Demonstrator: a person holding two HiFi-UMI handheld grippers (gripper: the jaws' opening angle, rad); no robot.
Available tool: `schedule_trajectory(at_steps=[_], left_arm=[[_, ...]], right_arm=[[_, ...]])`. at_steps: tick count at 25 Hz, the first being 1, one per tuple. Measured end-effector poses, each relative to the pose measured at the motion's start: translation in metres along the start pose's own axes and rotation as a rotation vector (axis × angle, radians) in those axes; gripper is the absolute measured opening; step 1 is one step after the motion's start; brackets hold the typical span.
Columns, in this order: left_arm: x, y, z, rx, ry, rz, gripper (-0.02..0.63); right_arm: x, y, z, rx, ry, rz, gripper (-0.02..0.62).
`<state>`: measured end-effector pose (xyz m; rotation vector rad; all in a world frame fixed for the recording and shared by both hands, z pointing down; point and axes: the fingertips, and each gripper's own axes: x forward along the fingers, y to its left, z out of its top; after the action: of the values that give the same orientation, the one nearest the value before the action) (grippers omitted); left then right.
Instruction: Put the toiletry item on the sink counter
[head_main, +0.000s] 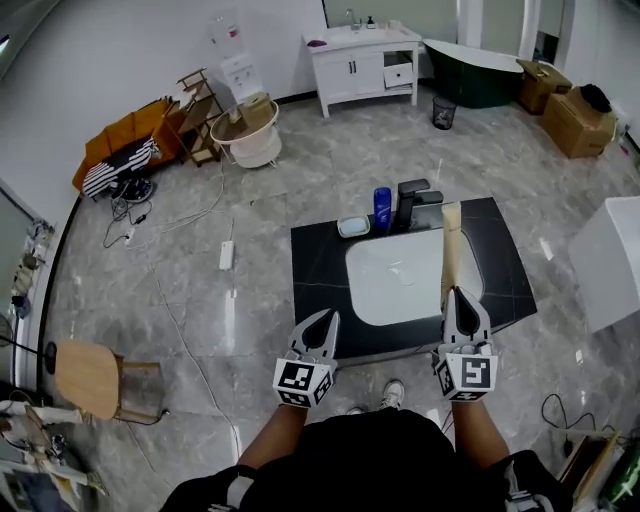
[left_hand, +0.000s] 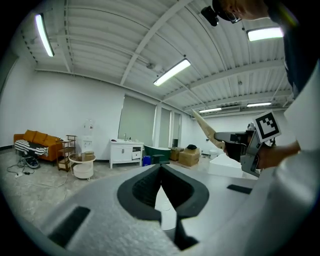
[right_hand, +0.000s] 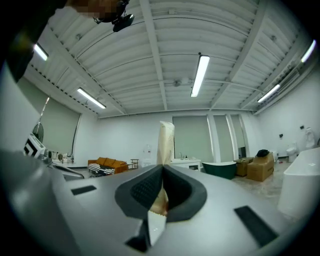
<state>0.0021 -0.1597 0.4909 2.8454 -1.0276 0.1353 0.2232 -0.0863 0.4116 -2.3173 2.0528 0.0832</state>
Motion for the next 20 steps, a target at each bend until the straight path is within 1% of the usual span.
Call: schedule_trajectory(at_steps=[6, 11, 16, 20], left_arm=[[0.008, 0.014, -0.004, -0.018, 0.008, 0.104, 0.009], [0.0, 0.022, -0.012, -0.03, 0.021, 0.177, 0.009], [-0.012, 0.047, -0.014, -0.04, 0.024, 0.259, 0.009], [-0.015, 0.067, -0.005, -0.02, 0.009, 0.284, 0.009]], right_arm=[[0.04, 0.001, -0.016, 0.028, 0.02, 0.102, 0.008], [0.06, 0.008, -0.027, 0.044, 0.04, 0.17, 0.008], [0.08, 0.024, -0.038, 0.048, 0.046, 0.213, 0.008], [0.096, 0.043, -0.048, 0.047, 0.056, 0.243, 0.008]])
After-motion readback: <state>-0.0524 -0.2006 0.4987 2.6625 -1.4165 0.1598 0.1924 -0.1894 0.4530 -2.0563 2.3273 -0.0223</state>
